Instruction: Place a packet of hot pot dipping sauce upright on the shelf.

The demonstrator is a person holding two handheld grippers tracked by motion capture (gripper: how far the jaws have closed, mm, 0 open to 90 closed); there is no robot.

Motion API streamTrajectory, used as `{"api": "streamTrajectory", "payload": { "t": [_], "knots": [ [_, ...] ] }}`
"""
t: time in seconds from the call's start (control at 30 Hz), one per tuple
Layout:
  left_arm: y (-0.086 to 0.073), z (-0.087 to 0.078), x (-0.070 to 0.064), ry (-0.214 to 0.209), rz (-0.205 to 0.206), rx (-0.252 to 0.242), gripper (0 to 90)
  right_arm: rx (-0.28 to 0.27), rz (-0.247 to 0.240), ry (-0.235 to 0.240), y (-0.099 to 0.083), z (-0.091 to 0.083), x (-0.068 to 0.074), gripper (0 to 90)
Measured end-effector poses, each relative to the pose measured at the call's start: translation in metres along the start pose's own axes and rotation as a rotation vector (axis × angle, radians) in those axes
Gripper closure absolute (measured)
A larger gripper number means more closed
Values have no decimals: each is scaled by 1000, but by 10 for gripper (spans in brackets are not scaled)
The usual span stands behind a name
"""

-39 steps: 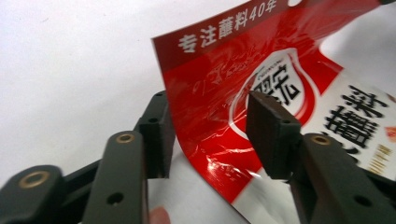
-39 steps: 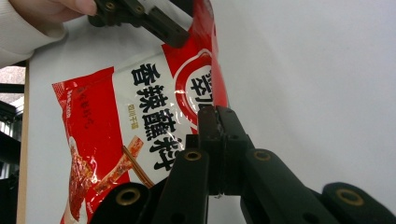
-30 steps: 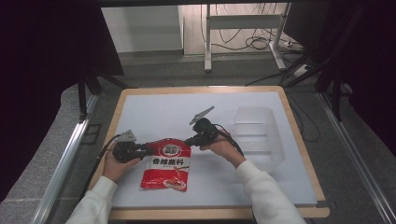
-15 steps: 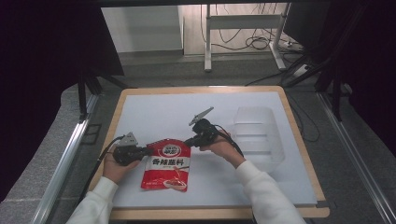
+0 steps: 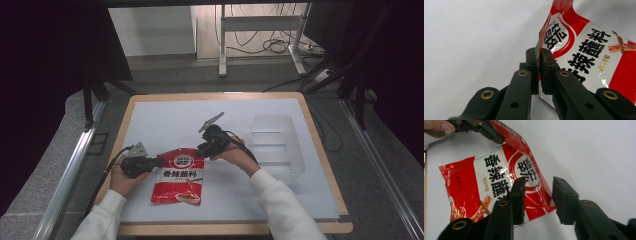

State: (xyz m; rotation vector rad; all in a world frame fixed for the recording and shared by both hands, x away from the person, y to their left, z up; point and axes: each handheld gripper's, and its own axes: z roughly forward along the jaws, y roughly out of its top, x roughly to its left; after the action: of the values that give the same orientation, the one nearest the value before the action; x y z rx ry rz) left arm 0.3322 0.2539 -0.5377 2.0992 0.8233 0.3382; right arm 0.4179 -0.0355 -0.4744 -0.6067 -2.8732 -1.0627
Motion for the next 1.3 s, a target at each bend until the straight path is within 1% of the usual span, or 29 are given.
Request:
{"api": "streamTrajectory", "payload": {
  "t": [0.03,0.13,0.2,0.27,0.33,0.43,0.47,0.5,0.53,0.67,0.77,0.8,0.83,0.93,1.0,1.07,1.13,1.17,1.27,1.3],
  "knots": [
    [0,0,0,0,1,1,866,7,-11,-6,5,3,1,567],
    [0,0,0,-2,-1,-1,866,16,-20,-13,10,6,3,553],
    [0,0,0,0,3,2,867,26,-30,-15,15,10,4,552],
    [0,1,0,-1,0,-1,867,43,-28,-16,19,15,5,555],
    [0,1,0,0,0,-1,867,61,-35,-10,23,20,4,578],
    [0,1,0,0,-3,-2,865,89,-40,-4,26,27,3,636],
    [0,0,0,0,-2,-1,864,97,-40,2,26,30,2,664],
    [0,0,0,0,-2,-1,861,115,-35,18,26,35,1,727],
    [0,0,0,-1,-2,-1,861,115,-35,18,26,35,1,727],
    [-1,1,0,-2,-7,-4,856,136,-32,31,24,40,0,791],
    [0,1,0,-2,-8,-6,856,138,-33,31,24,41,-1,828],
    [0,1,0,-2,-9,-7,855,138,-35,33,25,41,-1,843],
    [0,1,0,0,-8,-8,851,138,-48,32,25,40,0,870],
    [-1,1,0,8,-13,-16,836,139,-52,30,25,40,1,881],
    [-2,0,1,19,-24,-31,810,138,-57,30,26,39,2,883],
    [-2,0,3,33,-26,-35,762,136,-64,34,26,38,2,885],
    [-3,-1,3,38,-40,-41,684,133,-61,43,27,37,3,886],
    [-4,-1,3,42,-43,-35,636,132,-59,47,27,36,4,887],
    [-5,-4,3,59,-52,-33,534,134,-50,61,29,34,4,888],
    [-6,-6,2,64,-52,-32,509,132,-43,73,29,32,4,889]
  ]
}}
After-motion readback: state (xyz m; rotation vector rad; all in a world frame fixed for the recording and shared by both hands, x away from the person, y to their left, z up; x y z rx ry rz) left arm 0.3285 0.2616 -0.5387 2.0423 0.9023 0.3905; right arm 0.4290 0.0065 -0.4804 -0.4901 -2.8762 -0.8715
